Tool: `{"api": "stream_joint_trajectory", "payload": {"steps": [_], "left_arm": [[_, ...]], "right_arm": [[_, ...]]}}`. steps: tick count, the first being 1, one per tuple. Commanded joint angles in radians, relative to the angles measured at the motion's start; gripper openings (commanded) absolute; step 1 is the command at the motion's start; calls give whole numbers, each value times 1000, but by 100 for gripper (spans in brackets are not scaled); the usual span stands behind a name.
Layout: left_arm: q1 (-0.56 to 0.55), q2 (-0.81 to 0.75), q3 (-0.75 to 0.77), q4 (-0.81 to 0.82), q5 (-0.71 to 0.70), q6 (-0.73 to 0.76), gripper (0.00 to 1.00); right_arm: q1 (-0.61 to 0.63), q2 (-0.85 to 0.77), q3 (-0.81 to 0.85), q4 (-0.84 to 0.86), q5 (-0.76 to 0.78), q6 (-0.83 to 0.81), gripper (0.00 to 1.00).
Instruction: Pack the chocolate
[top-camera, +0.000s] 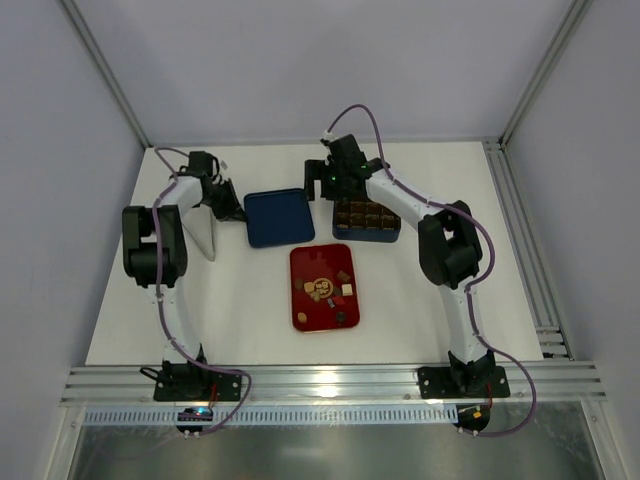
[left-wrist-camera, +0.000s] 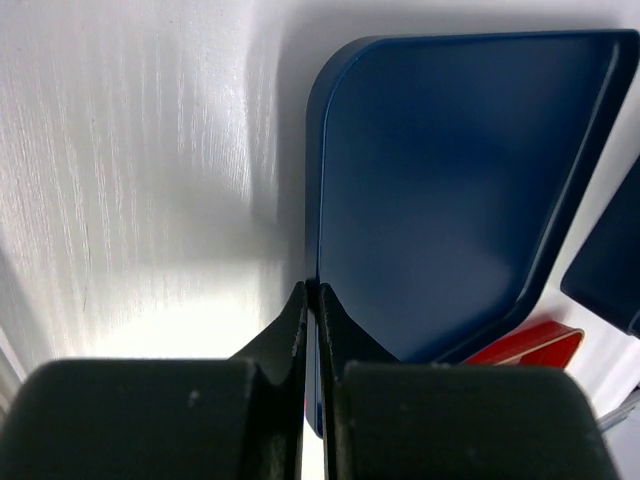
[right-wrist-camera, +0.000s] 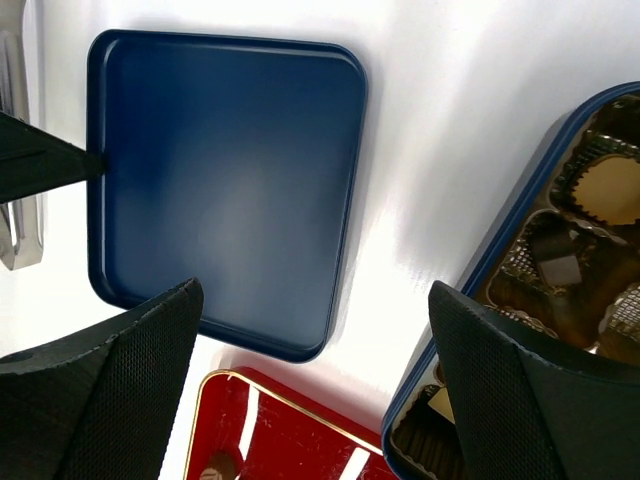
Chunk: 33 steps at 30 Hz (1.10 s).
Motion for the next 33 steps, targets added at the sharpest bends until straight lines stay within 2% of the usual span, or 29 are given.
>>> {"api": "stream_joint_trajectory", "payload": {"steps": [1,14,26,33], "left_arm": [[25,-77,-6,6,69,-16,0],[54,-129,-35,9,117,-44,0],[74,-186,-121,75,189,-87,0],[78,-203,-141,93,220,-102,0]], "right_arm": [[5,8,48,9,-50,17,93],[26,60,83,2,-66,68,92],[26,112,117,22,-139,151,91],[26,109,85,91,-211,217,91]]}}
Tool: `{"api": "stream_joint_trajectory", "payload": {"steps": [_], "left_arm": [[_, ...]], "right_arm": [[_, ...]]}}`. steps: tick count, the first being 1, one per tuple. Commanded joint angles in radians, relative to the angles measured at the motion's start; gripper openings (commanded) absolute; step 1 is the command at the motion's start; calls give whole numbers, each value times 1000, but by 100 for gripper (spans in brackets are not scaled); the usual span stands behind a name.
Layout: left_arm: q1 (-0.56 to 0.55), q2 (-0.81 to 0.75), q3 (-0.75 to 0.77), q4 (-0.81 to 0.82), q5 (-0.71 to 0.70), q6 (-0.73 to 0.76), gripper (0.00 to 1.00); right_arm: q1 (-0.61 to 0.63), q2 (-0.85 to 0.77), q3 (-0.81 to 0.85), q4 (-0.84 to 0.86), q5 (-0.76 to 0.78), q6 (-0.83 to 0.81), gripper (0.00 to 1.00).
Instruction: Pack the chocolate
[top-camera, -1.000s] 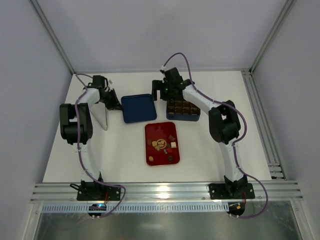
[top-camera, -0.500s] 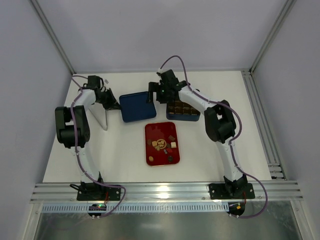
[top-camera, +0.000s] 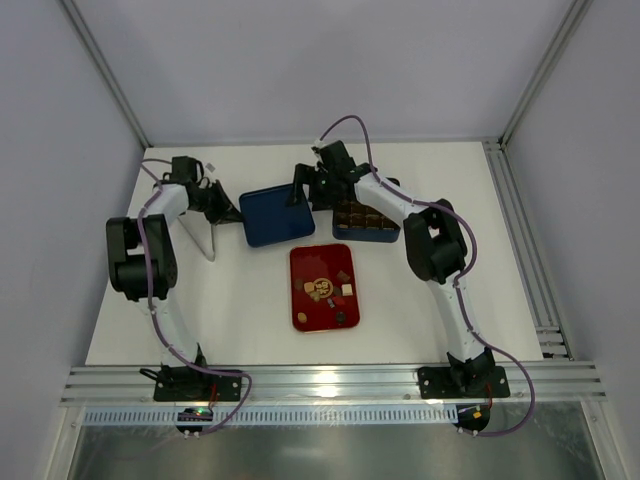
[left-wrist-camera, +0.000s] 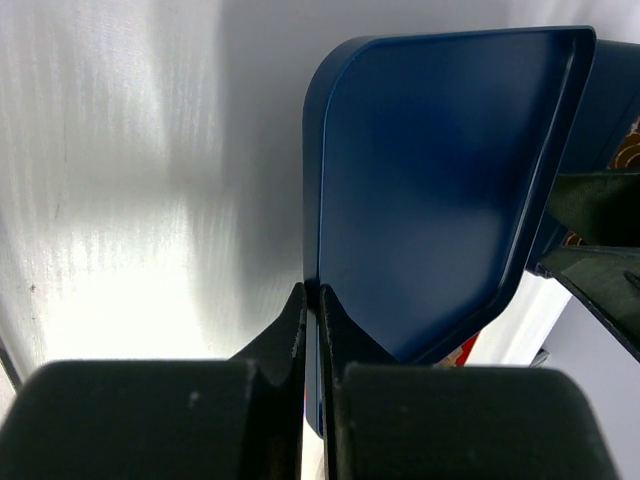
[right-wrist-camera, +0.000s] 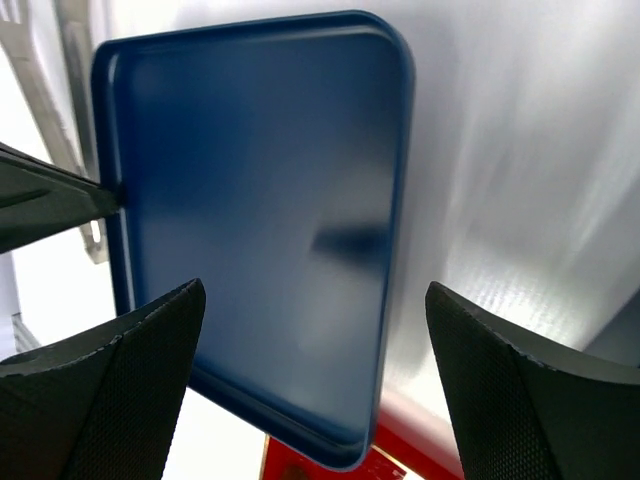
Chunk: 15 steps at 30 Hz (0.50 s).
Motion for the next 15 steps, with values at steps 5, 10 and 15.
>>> {"api": "stream_joint_trajectory", "payload": {"steps": [5,10,15], "left_arm": [[12,-83,-15,67,87,-36,0],[12,-96,-29,77,101,-41,0],[11,-104,-48,93,138,-47,0]], "right_arm": [[2,-13,-5,95,-98,90,90],[2,-25,-42,157,-157,150,88],[1,-71,-129,291,-224,237,79]]}}
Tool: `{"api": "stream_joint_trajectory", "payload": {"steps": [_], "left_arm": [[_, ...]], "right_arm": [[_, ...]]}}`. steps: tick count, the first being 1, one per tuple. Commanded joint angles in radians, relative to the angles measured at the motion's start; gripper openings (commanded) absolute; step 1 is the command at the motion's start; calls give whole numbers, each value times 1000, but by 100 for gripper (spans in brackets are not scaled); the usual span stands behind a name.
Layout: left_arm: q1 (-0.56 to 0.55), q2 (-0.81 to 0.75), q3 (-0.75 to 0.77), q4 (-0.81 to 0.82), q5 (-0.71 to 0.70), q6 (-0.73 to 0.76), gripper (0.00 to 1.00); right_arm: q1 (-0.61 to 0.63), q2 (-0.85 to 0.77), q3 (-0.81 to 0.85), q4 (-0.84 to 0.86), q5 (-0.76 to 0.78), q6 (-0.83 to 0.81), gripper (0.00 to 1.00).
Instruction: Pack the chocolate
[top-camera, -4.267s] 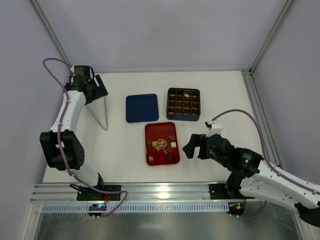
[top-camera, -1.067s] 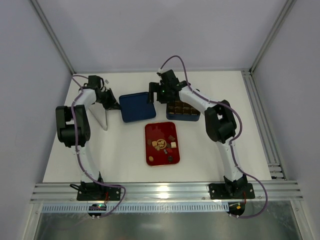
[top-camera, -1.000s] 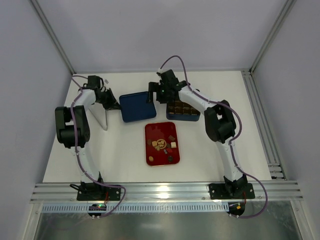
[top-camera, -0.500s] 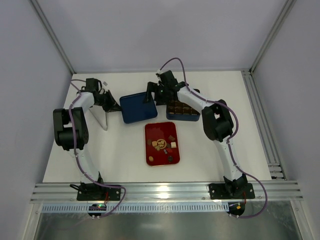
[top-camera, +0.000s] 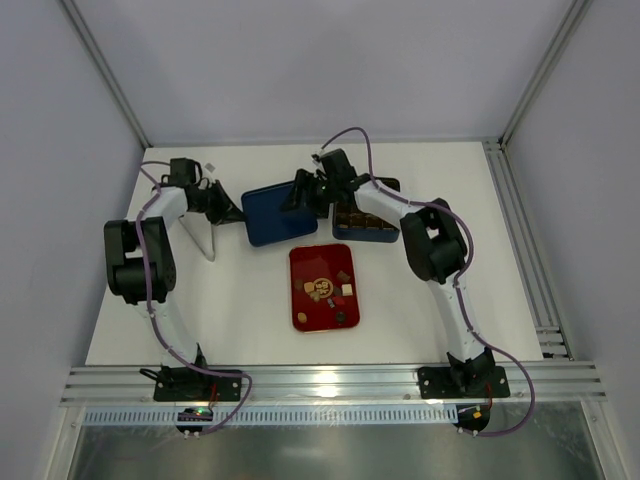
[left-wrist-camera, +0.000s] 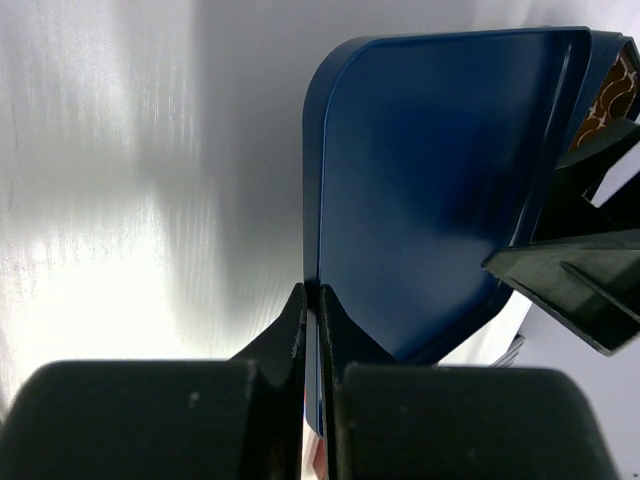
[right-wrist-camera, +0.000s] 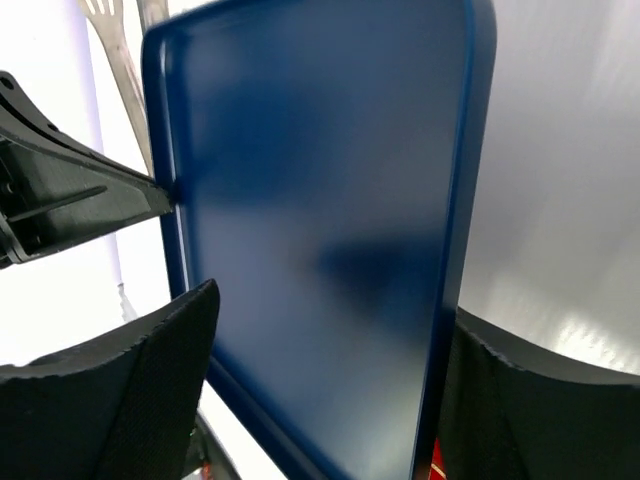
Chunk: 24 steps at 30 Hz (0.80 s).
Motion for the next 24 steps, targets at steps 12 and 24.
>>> {"api": "stream_joint_trajectory", "payload": {"steps": [12,24], "left_arm": [[4,-106,-33,67,105,-19,0],[-11,-224,-81,59,56,0,50]], "right_arm": [[-16,-198,-210,325,-141,224,14],[-25,-318,-306,354,-123,268,4]]}}
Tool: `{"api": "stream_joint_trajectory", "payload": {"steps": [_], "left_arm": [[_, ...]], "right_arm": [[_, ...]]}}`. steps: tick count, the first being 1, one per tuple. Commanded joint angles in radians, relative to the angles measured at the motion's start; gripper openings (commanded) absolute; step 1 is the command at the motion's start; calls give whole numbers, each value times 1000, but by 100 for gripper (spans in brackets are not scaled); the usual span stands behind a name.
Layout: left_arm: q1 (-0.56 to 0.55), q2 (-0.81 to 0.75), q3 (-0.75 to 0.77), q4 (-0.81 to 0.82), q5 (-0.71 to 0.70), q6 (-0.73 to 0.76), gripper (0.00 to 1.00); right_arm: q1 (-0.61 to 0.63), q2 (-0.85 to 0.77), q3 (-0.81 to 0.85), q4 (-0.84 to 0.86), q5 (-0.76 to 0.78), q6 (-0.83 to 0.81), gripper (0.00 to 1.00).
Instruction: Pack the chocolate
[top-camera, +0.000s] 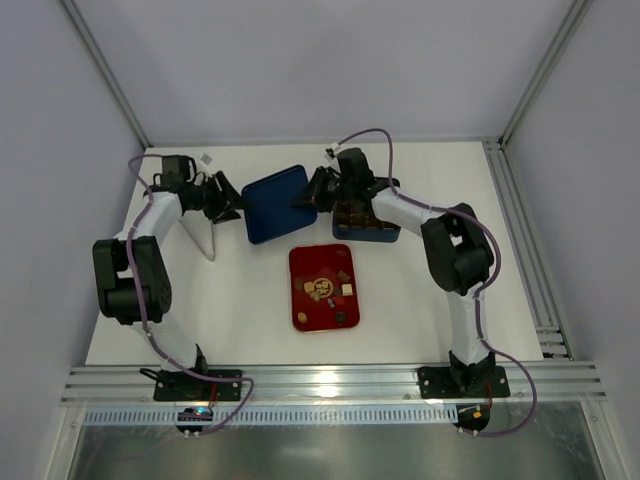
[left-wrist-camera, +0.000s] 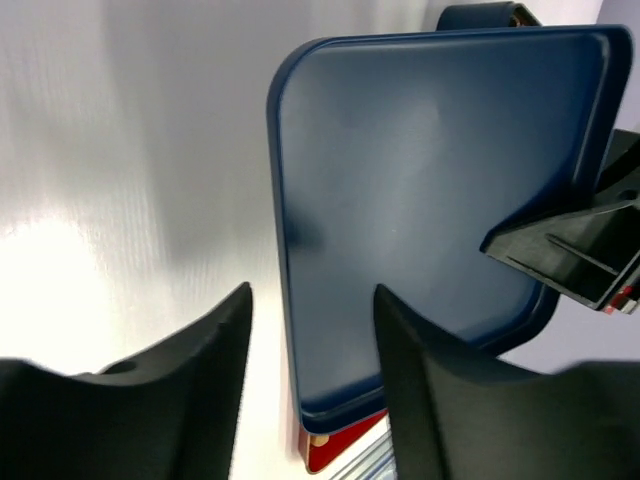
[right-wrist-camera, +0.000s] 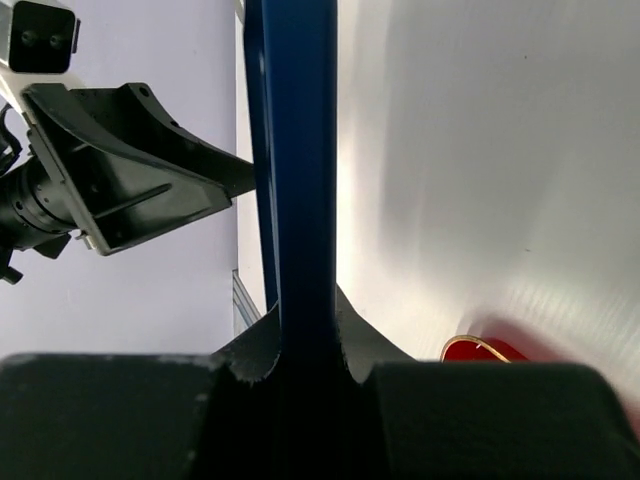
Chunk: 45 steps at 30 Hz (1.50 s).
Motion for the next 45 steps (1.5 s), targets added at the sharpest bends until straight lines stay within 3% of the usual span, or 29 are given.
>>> {"api": "stream_joint_trajectory", "payload": {"steps": [1,3,8,18,22,26,29,45], "left_arm": [[-3,-85,-13,28,-8,2,54],[-3,-125,-19,19,-45,10,62],[-48,-281,-36,10,-158,56,67],[-521,-585,-72,11,-646,345,71],[-789,-591,-56,-7,-879,460,72],[-972,-536,-26,-29,-1090,589,75],[-1060,-483,-3,-29,-1157,657,75],[-1112,-285,12,122,-1347,915,74]], "right_arm": [[-2,-116,-10,42,4,15,4],[-4,-146,-12,0,24,4,4],[-21,-203,-12,-147,70,-11,4],[-93,-304,30,-425,104,-60,4],[-128,-338,62,-529,104,-74,4],[-145,-363,84,-578,70,-70,4],[-147,-369,100,-601,47,-60,4],[-148,-393,94,-641,-16,-37,4]]}}
